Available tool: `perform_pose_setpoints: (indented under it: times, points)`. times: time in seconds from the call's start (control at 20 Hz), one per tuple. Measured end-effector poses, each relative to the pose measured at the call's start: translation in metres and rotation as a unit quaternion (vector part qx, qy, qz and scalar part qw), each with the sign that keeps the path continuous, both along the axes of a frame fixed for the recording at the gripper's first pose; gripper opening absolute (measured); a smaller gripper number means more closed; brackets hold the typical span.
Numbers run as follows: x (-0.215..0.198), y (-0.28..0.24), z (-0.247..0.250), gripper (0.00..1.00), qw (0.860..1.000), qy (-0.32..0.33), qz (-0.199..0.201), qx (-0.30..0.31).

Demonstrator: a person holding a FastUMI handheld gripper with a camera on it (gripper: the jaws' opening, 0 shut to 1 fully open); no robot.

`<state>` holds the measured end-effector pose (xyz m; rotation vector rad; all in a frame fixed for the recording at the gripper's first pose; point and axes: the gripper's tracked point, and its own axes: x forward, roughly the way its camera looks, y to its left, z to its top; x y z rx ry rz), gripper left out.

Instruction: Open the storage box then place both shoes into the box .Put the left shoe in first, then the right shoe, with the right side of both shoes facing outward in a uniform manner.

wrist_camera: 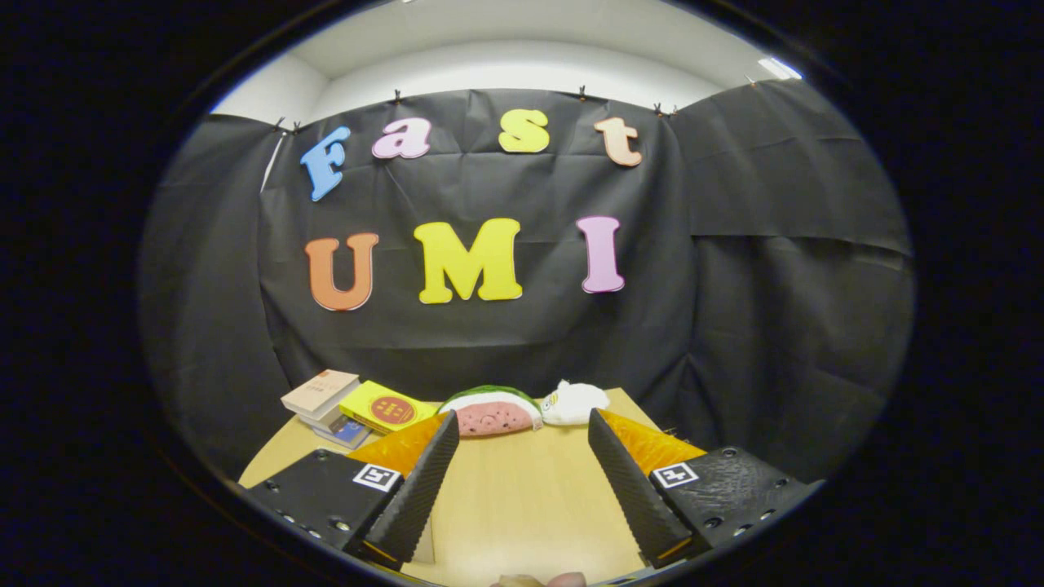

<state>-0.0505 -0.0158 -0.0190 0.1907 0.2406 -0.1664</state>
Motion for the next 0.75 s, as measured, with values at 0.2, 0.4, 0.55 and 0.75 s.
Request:
perform_pose_setpoints:
  times: [0.2, 0.4, 0.55, 0.75]
  points:
    - [0.002, -0.001, -0.002, 0.96, 1.000, 0.005, 0.003, -0.003]
    - [0.007, 0.009, -0.003, 0.96, 1.000, 0.013, 0.014, 0.007]
    - [0.010, 0.013, -0.002, 0.96, 1.000, 0.014, 0.019, 0.002]
    - [0.014, 0.022, -0.003, 0.96, 1.000, 0.018, 0.025, 0.001]
